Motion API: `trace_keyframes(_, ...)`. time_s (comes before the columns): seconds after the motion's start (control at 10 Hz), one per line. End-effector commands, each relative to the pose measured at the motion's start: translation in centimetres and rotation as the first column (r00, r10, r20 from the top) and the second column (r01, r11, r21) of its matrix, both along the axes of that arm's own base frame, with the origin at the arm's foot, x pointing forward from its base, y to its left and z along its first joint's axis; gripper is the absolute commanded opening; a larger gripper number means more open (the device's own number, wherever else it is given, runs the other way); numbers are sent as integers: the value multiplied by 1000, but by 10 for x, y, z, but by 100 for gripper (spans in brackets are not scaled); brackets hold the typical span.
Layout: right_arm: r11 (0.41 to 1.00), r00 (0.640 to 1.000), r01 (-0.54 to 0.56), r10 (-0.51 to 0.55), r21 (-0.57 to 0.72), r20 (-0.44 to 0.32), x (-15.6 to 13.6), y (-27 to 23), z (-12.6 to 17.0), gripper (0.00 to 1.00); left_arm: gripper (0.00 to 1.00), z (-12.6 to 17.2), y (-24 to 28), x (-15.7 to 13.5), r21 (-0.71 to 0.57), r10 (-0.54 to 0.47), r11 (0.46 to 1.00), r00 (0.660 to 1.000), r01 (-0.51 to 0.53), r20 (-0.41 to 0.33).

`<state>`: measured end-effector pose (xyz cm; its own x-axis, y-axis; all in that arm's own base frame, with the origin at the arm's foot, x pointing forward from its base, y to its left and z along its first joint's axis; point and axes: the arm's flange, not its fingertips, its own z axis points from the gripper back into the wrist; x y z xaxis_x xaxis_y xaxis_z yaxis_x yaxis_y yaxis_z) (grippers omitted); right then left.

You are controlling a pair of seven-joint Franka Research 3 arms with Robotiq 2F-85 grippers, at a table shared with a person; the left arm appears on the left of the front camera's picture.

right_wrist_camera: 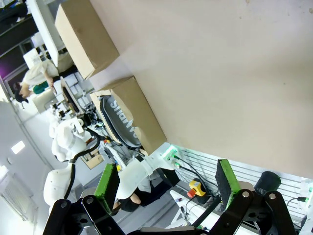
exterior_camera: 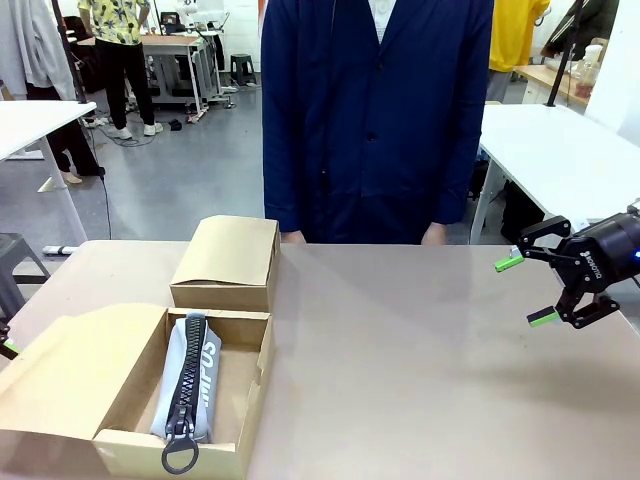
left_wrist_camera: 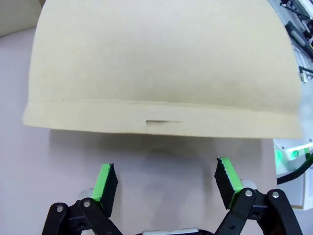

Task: Place items inside the box.
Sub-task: Close the lid of the Mailer Box closest to the robot.

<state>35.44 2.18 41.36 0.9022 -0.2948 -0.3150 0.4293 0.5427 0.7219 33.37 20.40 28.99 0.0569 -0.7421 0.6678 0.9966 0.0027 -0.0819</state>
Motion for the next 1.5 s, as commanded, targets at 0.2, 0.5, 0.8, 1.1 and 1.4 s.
trace_keyframes(0.2,1000,1000,-6,6,20,21,0,1,0,100,100,-16,-16,0,-65,-28,997,1000,27,-1)
trace_keyframes(0.5,1000,1000,-6,6,20,21,0,1,0,100,100,-20,-23,2,-80,-56,995,998,55,-14)
trace_keyframes(0.8,1000,1000,-6,6,20,21,0,1,0,100,100,-14,-31,6,-281,-44,958,998,51,33)
trace_keyframes(1.1,1000,1000,-6,6,20,21,0,1,0,100,100,-3,-34,9,-419,-38,906,998,55,50)
trace_keyframes(1.4,1000,1000,-6,6,20,21,0,1,0,100,100,26,-40,-1,-544,-19,835,992,87,128)
